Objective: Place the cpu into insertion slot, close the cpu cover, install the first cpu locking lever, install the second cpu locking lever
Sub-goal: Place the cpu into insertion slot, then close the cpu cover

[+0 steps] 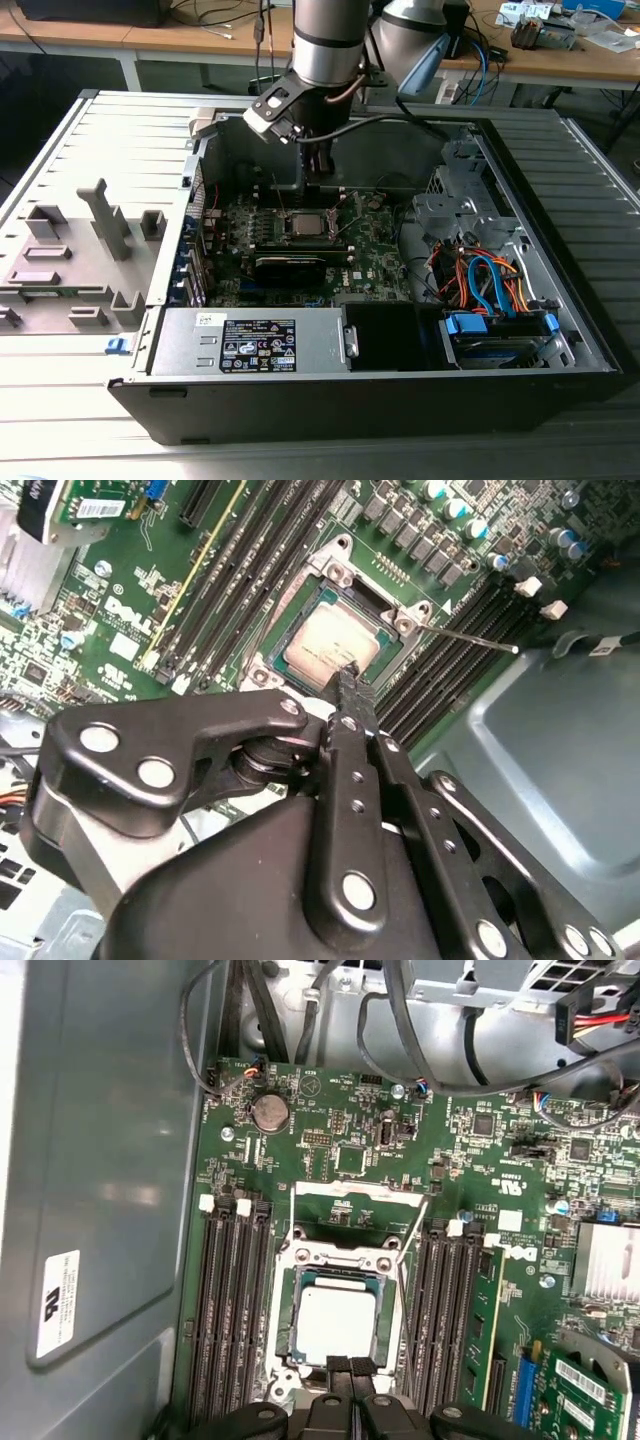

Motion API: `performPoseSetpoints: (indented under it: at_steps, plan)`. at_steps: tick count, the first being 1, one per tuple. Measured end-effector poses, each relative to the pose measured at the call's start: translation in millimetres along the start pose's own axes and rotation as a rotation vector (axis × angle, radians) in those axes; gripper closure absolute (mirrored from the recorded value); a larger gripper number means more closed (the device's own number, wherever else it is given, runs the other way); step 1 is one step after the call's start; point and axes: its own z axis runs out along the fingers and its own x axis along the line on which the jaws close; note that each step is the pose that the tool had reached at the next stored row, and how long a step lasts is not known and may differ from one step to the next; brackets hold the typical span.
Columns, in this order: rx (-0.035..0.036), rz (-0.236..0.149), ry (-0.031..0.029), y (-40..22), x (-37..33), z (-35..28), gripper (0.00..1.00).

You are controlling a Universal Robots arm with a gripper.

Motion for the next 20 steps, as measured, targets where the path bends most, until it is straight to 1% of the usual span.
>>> performPoseSetpoints:
  at_steps: [4, 9, 11, 13, 14, 16, 18, 19, 20]
  plan:
    - [0.0, 0.0, 0.0001, -0.4, -0.2, -8.3, 0.89]
    - [0.0002, 0.0, -0.0003, -0.4, -1.0, -9.3, 0.89]
    - [0.0001, 0.0, -0.0002, -0.4, -3.5, -9.0, 0.89]
    - [0.0001, 0.0, -0.0008, 1.0, -7.9, -8.9, 0.89]
    - [0.0002, 0.0, -0.001, 2.6, -9.9, -8.9, 0.89]
    - [0.0003, 0.0, -0.0019, 9.1, -12.7, -9.1, 0.89]
    - [0.0005, 0.0, -0.0033, 15.4, -13.7, -9.3, 0.89]
    - [0.0008, 0.0, -0.0042, 22.7, -14.6, -9.6, 0.89]
    - [0.0011, 0.0, -0.0048, 27.9, -15.2, -9.8, 0.89]
